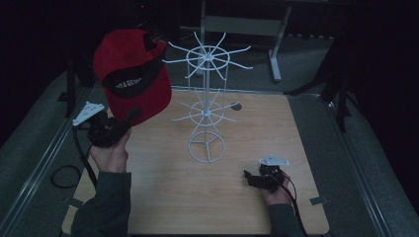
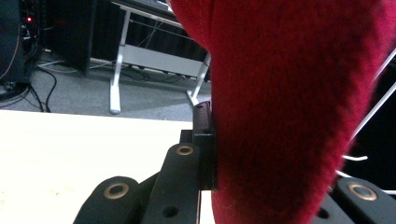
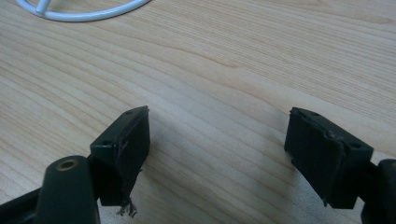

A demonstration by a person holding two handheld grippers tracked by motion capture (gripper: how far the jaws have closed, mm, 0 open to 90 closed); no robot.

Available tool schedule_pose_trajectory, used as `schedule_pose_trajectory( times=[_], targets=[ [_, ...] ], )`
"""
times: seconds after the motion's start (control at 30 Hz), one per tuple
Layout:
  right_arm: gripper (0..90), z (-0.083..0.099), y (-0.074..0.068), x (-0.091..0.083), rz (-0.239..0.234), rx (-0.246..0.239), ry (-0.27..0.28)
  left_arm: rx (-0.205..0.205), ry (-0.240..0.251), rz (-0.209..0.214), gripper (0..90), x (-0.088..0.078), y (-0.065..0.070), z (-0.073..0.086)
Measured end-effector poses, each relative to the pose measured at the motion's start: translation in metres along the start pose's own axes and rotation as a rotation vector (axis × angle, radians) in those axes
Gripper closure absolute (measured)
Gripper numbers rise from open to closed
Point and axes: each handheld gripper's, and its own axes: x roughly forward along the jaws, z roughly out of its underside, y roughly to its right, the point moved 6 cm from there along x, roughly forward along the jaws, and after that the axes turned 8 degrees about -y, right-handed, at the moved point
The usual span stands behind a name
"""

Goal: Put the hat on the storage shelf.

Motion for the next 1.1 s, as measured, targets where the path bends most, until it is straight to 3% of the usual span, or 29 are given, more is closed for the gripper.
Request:
schedule_pose_trajectory(
  times=[1.1],
  targets=[
    [22.2,0.0,0.0,0.0,0.0,0.0,0.0,0.031,0.033,0.027,85.1,0.001,0.016,-0.018]
  ],
)
